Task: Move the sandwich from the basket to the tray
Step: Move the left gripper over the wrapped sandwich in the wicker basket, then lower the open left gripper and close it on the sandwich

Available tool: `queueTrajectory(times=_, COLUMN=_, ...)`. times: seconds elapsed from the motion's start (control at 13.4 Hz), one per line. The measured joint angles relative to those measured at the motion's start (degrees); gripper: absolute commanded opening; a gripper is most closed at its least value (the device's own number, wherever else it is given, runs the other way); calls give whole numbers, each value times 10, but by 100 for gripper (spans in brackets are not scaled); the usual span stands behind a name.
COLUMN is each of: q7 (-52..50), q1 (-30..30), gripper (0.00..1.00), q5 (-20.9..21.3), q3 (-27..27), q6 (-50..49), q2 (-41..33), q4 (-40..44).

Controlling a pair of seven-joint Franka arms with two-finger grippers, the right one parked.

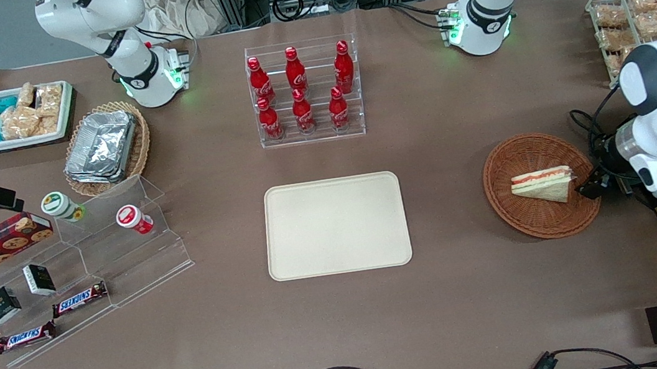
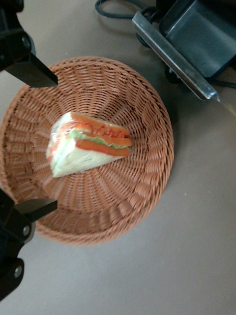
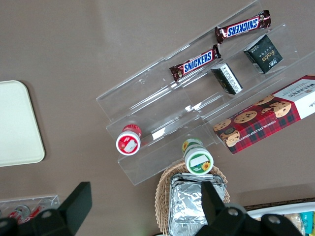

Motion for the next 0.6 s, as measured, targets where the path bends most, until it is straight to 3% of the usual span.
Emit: queueTrajectory(times=0.6, q7=-14, q1=6, gripper=100, q5=0, q3=3, q6=96, q2=13, q4=-96)
